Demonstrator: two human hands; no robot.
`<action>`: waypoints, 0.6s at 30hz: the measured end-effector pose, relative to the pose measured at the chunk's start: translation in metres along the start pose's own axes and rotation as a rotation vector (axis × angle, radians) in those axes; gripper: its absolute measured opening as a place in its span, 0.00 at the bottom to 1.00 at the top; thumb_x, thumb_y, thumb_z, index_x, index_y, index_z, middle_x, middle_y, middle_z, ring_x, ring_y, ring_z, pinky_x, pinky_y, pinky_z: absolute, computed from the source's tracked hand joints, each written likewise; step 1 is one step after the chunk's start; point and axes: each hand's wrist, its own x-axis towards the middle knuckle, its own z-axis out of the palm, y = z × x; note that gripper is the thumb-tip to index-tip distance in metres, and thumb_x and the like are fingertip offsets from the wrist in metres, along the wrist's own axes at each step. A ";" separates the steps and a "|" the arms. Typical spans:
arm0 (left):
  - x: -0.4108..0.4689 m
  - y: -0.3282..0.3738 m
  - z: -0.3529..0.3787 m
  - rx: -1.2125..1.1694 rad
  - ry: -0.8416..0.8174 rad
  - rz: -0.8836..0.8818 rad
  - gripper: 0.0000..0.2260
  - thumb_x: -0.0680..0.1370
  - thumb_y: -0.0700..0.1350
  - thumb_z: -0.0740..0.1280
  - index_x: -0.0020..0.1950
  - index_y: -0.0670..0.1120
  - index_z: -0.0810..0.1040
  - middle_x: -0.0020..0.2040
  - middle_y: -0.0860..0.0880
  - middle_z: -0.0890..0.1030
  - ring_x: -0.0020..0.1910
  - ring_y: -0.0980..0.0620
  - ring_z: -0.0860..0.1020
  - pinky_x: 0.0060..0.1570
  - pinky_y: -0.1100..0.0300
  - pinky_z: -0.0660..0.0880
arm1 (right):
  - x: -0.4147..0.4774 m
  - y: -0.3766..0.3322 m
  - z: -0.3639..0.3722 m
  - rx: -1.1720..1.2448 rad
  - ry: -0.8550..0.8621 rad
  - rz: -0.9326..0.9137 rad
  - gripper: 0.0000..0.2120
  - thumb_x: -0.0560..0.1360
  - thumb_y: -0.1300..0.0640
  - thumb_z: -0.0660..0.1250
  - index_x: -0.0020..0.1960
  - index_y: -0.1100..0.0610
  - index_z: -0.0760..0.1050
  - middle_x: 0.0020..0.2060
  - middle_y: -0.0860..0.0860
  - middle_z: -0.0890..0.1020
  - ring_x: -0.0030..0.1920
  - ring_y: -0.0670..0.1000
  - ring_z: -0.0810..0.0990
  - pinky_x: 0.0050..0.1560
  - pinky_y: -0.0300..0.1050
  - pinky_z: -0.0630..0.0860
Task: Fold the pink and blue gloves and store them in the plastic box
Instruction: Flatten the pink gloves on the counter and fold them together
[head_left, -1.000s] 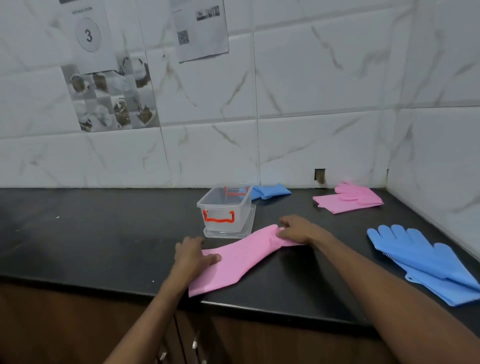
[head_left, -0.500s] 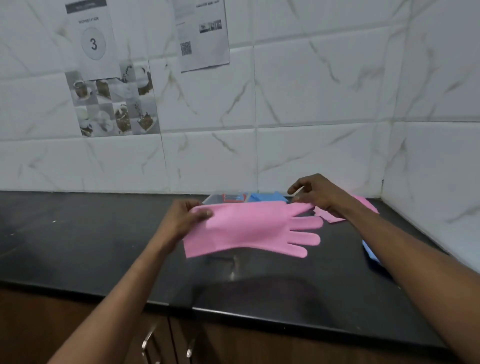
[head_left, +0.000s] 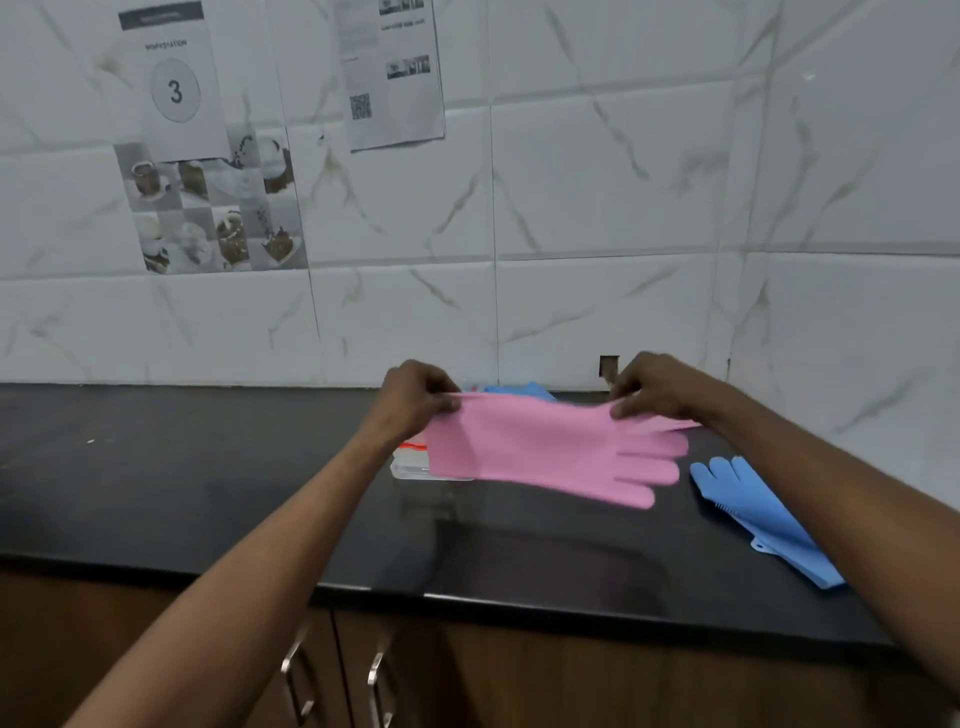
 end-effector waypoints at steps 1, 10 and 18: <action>0.003 0.004 -0.002 -0.014 0.060 0.018 0.04 0.70 0.40 0.74 0.43 0.48 0.86 0.38 0.53 0.84 0.38 0.58 0.80 0.34 0.71 0.70 | -0.002 0.001 -0.006 0.006 0.104 0.000 0.07 0.70 0.57 0.74 0.47 0.59 0.84 0.37 0.48 0.83 0.39 0.50 0.79 0.40 0.43 0.72; -0.115 -0.034 0.040 0.370 -0.220 0.400 0.13 0.73 0.37 0.69 0.52 0.52 0.85 0.51 0.53 0.85 0.51 0.55 0.82 0.51 0.63 0.76 | -0.107 0.012 0.074 -0.208 -0.079 0.030 0.05 0.75 0.58 0.67 0.49 0.51 0.79 0.47 0.47 0.80 0.47 0.47 0.76 0.47 0.40 0.72; -0.138 -0.050 0.039 0.332 -0.199 0.465 0.19 0.70 0.30 0.69 0.54 0.50 0.85 0.53 0.51 0.85 0.54 0.53 0.83 0.59 0.59 0.77 | -0.137 0.022 0.103 -0.021 0.012 0.038 0.19 0.76 0.69 0.61 0.58 0.51 0.81 0.55 0.46 0.77 0.57 0.47 0.75 0.58 0.37 0.70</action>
